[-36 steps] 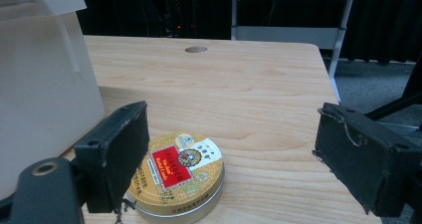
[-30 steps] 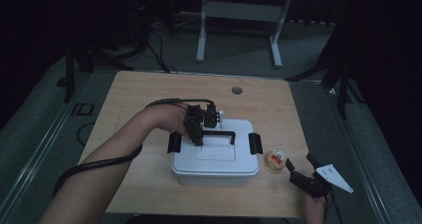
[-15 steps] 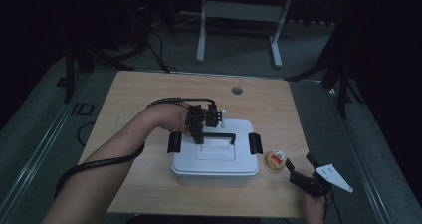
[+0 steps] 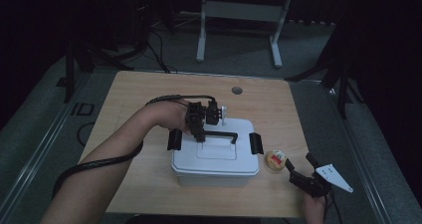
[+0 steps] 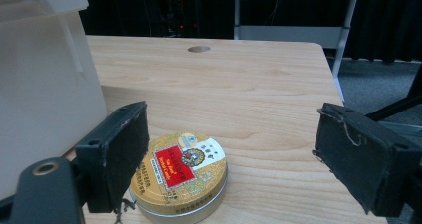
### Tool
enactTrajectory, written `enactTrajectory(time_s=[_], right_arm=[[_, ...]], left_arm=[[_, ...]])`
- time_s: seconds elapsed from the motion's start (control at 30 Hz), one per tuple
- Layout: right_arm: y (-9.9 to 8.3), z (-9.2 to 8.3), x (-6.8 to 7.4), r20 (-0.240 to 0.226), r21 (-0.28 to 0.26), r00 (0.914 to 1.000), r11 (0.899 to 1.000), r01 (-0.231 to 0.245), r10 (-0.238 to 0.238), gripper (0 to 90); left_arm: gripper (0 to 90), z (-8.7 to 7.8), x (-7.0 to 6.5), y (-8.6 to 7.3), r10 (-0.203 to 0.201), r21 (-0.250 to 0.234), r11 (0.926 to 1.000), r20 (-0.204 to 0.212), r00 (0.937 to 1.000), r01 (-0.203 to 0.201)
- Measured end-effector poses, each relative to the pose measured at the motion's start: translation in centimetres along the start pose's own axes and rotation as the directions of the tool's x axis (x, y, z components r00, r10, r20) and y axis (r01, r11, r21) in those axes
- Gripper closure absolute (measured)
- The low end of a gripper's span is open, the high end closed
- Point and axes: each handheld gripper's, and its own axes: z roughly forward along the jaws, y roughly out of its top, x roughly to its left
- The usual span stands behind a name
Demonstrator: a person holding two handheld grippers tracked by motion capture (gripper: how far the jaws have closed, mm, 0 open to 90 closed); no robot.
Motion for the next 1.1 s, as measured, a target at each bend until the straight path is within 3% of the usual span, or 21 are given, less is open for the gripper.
enactTrajectory(time_s=[0.23,0.63,0.9,1.1], right_arm=[[0.0,0.0,0.0,0.0,0.0,1.0,1.0,-0.001,0.001,13.5],[0.0,0.0,0.1,0.0,0.0,1.0,1.0,0.006,-0.006,13.5],[0.0,0.1,0.1,0.003,0.007,1.0,1.0,0.005,-0.005,13.5],[0.0,0.2,0.2,0.006,0.011,1.0,1.0,0.008,-0.008,13.5]], left_arm=[[83.6,-2.2,-0.2,-0.3,0.002,-0.058,0.9983,-0.029,0.9996,-0.004],[83.5,-4.0,-0.4,-2.5,-0.037,-0.068,0.9971,-0.05,0.9981,0.033],[83.5,-5.0,-0.5,-5.5,-0.088,-0.074,0.9938,-0.069,0.9938,0.082],[83.5,-5.6,-0.4,-7.7,-0.143,-0.087,0.9869,-0.084,0.9861,0.136]])
